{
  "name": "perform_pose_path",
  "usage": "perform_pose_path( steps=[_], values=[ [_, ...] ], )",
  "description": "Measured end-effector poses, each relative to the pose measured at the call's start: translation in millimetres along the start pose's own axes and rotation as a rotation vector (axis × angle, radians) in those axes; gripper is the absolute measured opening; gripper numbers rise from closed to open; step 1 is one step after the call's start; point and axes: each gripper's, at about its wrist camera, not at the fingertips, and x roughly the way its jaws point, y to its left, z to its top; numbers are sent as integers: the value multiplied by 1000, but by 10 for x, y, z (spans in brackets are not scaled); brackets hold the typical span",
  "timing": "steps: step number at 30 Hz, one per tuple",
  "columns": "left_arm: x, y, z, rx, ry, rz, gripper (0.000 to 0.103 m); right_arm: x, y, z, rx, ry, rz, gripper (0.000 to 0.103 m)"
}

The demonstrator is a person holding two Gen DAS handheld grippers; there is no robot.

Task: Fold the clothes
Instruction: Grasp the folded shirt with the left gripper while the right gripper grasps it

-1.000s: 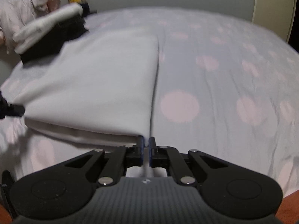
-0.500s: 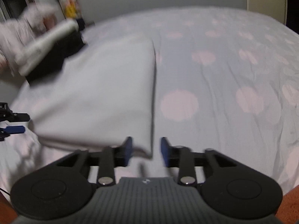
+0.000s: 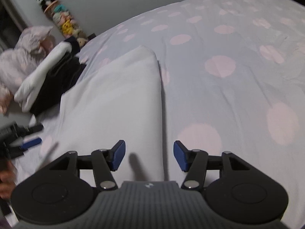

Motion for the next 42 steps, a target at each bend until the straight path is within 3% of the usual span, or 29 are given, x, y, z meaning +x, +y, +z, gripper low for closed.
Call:
perform_pose_path(
  steps=[3, 8, 13, 18, 22, 25, 30, 36, 42],
  values=[
    [279, 14, 102, 41, 4, 24, 74, 300, -32, 242, 34, -18, 35, 63],
    [691, 295, 264, -65, 49, -7, 74, 810, -145, 576, 100, -31, 88, 63],
    [1013, 520, 346, -165, 92, -129, 76, 1254, -315, 772, 181, -14, 182, 64],
    [1243, 567, 482, -203, 60, -209, 77, 1464, -331, 935, 165, -28, 258, 65],
    [1297, 563, 485, -183, 50, -219, 56, 1594, -383, 1022, 174, -32, 316, 59],
    [1297, 522, 496, -176, 56, -216, 38, 1645, -446, 1051, 193, -34, 331, 42],
    [1186, 326, 468, -79, 12, -162, 25, 1563, -365, 1031, 139, -72, 320, 20],
    [836, 165, 409, -23, -74, -124, 21, 1157, 22, 1021, -40, -200, 277, 18],
    [162, 62, 426, -1, -188, -134, 20, 515, 429, 954, -135, -312, 268, 18]
  ],
)
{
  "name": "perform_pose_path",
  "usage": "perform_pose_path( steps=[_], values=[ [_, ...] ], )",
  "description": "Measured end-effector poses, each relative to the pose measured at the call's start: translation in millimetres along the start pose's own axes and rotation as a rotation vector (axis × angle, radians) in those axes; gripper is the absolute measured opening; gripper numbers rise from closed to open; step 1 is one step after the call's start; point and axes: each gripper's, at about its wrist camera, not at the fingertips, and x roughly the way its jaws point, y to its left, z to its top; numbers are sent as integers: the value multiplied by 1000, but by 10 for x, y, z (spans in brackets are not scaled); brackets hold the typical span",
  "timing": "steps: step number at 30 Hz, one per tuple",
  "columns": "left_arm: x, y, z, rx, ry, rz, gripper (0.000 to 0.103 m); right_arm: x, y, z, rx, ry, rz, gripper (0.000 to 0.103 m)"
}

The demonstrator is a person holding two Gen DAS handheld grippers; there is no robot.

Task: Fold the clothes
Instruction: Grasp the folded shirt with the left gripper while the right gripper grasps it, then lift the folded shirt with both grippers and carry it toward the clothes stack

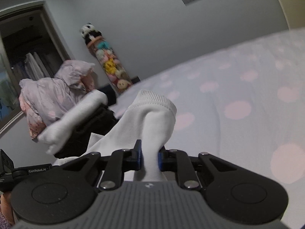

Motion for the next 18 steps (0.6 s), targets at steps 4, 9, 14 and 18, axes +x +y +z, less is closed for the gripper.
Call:
perform_pose_path(
  steps=[4, 9, 14, 18],
  values=[
    [-480, -59, 77, -23, -79, -1, 20, -349, 460, 121, -68, -46, 17, 18],
    [-1183, -43, 198, -29, -185, 4, 20, -683, 1031, 245, -145, -77, 62, 17],
    [-1784, -15, 549, 33, -267, 53, 19, -796, 1571, 361, -192, -79, 128, 17],
    [-2112, -37, 981, 99, -319, 115, 19, -758, 2025, 515, -235, -82, 181, 17]
  ],
)
